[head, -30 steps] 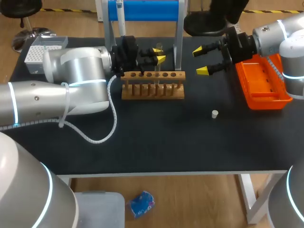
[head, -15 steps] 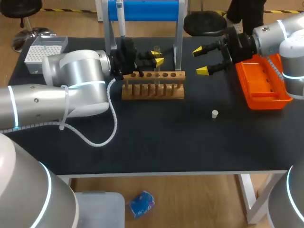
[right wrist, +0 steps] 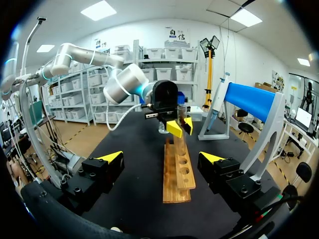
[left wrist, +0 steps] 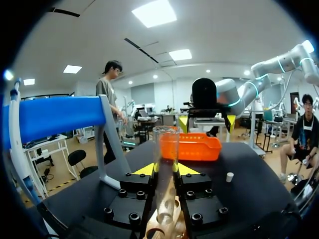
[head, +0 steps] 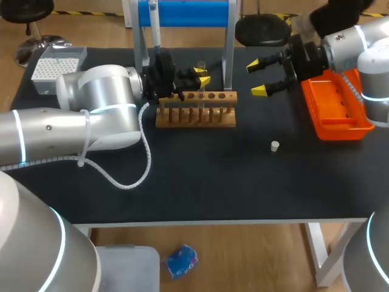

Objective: Invert the test tube, pick up the pipette, mount the tip to pipette, aspirate from beaker and dispense into the tube, eject the tip, return the pipette, and cap with the stopper.

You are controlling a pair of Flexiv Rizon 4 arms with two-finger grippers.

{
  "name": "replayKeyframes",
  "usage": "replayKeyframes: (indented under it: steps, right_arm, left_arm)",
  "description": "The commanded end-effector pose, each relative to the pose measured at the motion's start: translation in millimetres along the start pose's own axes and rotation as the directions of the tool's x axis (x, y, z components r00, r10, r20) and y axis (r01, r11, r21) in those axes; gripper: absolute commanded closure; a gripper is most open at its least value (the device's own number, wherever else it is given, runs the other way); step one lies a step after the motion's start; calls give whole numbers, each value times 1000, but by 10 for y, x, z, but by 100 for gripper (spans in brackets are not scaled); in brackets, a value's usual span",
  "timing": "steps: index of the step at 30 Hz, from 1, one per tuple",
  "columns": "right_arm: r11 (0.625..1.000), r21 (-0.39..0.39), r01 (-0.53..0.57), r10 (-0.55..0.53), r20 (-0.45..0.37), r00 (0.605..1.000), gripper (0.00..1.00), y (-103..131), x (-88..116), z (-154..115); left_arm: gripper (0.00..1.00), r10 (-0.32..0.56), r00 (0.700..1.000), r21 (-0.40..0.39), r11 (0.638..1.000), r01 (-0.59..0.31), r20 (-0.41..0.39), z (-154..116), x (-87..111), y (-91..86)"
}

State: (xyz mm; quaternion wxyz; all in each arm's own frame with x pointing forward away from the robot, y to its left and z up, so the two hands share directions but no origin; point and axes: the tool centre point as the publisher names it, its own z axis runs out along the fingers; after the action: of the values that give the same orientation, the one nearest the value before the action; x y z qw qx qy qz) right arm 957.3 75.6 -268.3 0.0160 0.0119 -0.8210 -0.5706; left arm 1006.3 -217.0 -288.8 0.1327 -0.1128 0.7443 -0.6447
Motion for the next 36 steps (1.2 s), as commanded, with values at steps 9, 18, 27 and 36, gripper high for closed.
replayKeyframes:
  steps: [9, 18, 27, 36]
  right_arm:
    - [1000, 1, 1, -1, -1, 1000, 0, -5, 0, -5]
    - [1000, 1, 1, -1, -1, 1000, 0, -5, 0, -5]
    - [1000, 1, 1, -1, -1, 1000, 0, -5, 0, -5]
    - [1000, 1, 1, -1, -1, 1000, 0, -5, 0, -5]
  left_arm:
    - [0, 3, 1000, -27, 1000, -3, 5, -18, 8, -13]
    - [0, 26, 1000, -109, 994, -27, -6, -135, 35, -249]
    - [0, 64, 998, -217, 974, -66, -15, -389, 43, -602]
    - [0, 99, 994, -358, 927, -110, -48, -819, 123, -846]
